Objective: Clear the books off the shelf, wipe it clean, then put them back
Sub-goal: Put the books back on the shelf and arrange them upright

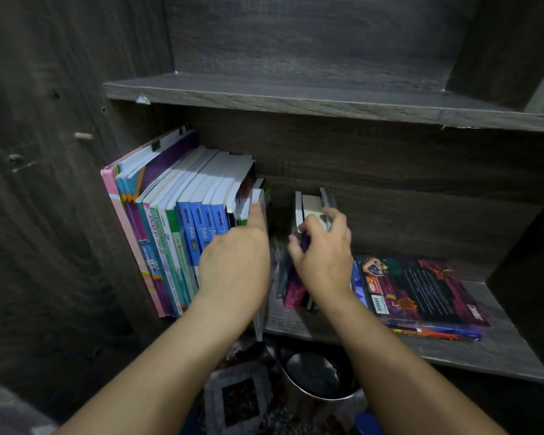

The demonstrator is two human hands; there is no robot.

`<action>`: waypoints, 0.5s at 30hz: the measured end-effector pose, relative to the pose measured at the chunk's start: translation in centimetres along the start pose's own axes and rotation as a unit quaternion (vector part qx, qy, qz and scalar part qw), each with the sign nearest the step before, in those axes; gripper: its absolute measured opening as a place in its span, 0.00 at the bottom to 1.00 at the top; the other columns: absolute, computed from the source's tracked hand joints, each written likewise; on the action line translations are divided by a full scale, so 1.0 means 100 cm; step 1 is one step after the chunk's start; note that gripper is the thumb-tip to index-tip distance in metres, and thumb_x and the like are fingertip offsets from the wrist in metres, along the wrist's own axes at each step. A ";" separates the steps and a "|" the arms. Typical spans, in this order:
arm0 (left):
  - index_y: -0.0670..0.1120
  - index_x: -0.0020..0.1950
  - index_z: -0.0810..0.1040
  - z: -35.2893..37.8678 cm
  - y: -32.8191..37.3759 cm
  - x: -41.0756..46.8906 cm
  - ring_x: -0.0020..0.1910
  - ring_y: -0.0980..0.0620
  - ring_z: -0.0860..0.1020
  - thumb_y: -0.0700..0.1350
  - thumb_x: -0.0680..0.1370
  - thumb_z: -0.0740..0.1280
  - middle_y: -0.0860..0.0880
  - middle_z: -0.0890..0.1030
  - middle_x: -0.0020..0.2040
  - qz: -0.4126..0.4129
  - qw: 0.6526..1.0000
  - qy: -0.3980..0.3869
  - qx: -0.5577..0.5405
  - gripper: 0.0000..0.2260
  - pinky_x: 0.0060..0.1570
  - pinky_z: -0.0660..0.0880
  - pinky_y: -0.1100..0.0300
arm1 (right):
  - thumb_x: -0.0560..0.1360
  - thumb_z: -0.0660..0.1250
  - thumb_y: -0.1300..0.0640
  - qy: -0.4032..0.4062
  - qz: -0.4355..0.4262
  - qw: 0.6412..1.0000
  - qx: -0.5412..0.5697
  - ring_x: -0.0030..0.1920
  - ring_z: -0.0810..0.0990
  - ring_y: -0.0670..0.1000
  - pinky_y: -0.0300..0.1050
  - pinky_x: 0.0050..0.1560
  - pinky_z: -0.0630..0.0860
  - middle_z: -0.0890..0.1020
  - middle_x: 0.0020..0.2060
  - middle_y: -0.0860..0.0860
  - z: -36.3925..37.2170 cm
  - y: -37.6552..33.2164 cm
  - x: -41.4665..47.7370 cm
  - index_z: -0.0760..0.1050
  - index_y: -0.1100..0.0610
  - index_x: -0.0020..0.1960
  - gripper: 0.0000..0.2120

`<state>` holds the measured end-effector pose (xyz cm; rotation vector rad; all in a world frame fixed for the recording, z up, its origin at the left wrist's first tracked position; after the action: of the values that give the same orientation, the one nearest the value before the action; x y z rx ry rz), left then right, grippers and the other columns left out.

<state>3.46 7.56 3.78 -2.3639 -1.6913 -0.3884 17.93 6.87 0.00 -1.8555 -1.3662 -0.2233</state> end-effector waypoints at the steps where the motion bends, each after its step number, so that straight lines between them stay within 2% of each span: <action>1: 0.46 0.79 0.46 0.008 0.000 0.004 0.43 0.45 0.77 0.36 0.79 0.59 0.47 0.73 0.43 -0.001 1.000 0.011 -0.006 0.32 0.36 0.67 0.54 | 0.73 0.71 0.53 -0.004 -0.005 1.000 0.001 0.66 0.67 0.60 0.53 0.46 0.76 0.66 0.67 0.57 0.000 0.000 0.000 0.74 0.55 0.47 0.08; 4: 0.47 0.79 0.47 0.033 0.001 0.010 0.49 0.45 0.80 0.48 0.82 0.60 0.44 0.76 0.57 0.010 0.999 0.009 -0.043 0.30 0.39 0.71 0.55 | 0.73 0.71 0.54 -0.022 -0.026 0.999 0.014 0.67 0.66 0.61 0.55 0.46 0.76 0.66 0.67 0.58 0.002 -0.001 -0.001 0.75 0.56 0.50 0.09; 6: 0.47 0.79 0.44 0.047 0.003 0.010 0.51 0.45 0.79 0.53 0.79 0.65 0.43 0.74 0.61 0.016 0.998 -0.018 -0.051 0.38 0.40 0.72 0.56 | 0.73 0.69 0.56 -0.041 -0.066 0.997 0.025 0.68 0.65 0.61 0.56 0.50 0.78 0.64 0.69 0.58 0.005 -0.004 -0.004 0.75 0.55 0.55 0.12; 8: 0.46 0.79 0.41 0.048 0.006 0.007 0.50 0.47 0.79 0.46 0.77 0.69 0.43 0.71 0.62 0.028 0.999 -0.013 -0.027 0.42 0.38 0.70 0.57 | 0.72 0.67 0.58 -0.056 -0.108 0.991 0.064 0.70 0.65 0.55 0.50 0.55 0.75 0.58 0.74 0.56 0.003 -0.006 -0.010 0.72 0.53 0.64 0.20; 10: 0.45 0.79 0.43 0.043 0.005 0.005 0.49 0.48 0.78 0.37 0.77 0.66 0.44 0.69 0.63 0.027 0.999 0.013 -0.016 0.39 0.37 0.68 0.59 | 0.72 0.65 0.61 -0.085 -0.100 0.985 0.113 0.63 0.68 0.45 0.45 0.53 0.74 0.49 0.77 0.52 0.002 -0.002 -0.014 0.63 0.51 0.72 0.30; 12: 0.44 0.78 0.51 0.039 0.000 0.005 0.47 0.50 0.78 0.38 0.75 0.69 0.45 0.69 0.61 0.003 0.999 0.040 -0.018 0.37 0.34 0.67 0.60 | 0.72 0.64 0.62 -0.112 -0.072 0.983 0.129 0.55 0.74 0.48 0.51 0.50 0.76 0.45 0.77 0.49 0.004 0.009 -0.015 0.57 0.49 0.75 0.34; 14: 0.42 0.72 0.66 0.041 -0.002 0.009 0.40 0.52 0.77 0.43 0.68 0.77 0.46 0.73 0.54 -0.013 0.998 0.060 0.002 0.36 0.28 0.63 0.61 | 0.71 0.62 0.62 -0.132 -0.057 0.981 0.130 0.54 0.77 0.55 0.54 0.54 0.76 0.49 0.77 0.49 0.007 0.019 -0.015 0.54 0.47 0.76 0.36; 15: 0.42 0.68 0.71 0.043 0.000 0.010 0.36 0.52 0.76 0.44 0.64 0.80 0.46 0.75 0.50 -0.007 0.997 0.075 0.019 0.35 0.26 0.61 0.61 | 0.72 0.61 0.63 -0.149 -0.049 0.979 0.130 0.56 0.76 0.56 0.52 0.58 0.75 0.52 0.77 0.50 0.010 0.024 -0.015 0.53 0.46 0.77 0.37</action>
<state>4.15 9.84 0.09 -2.2371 -1.6327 -0.5181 19.11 6.25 -2.75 -1.6488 -1.6079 0.1845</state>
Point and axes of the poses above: each hand's wrist, its own x-axis towards the middle knuckle, its own z-axis out of the palm, y = z × x, the point moved 10 cm from there along x, towards the middle knuckle
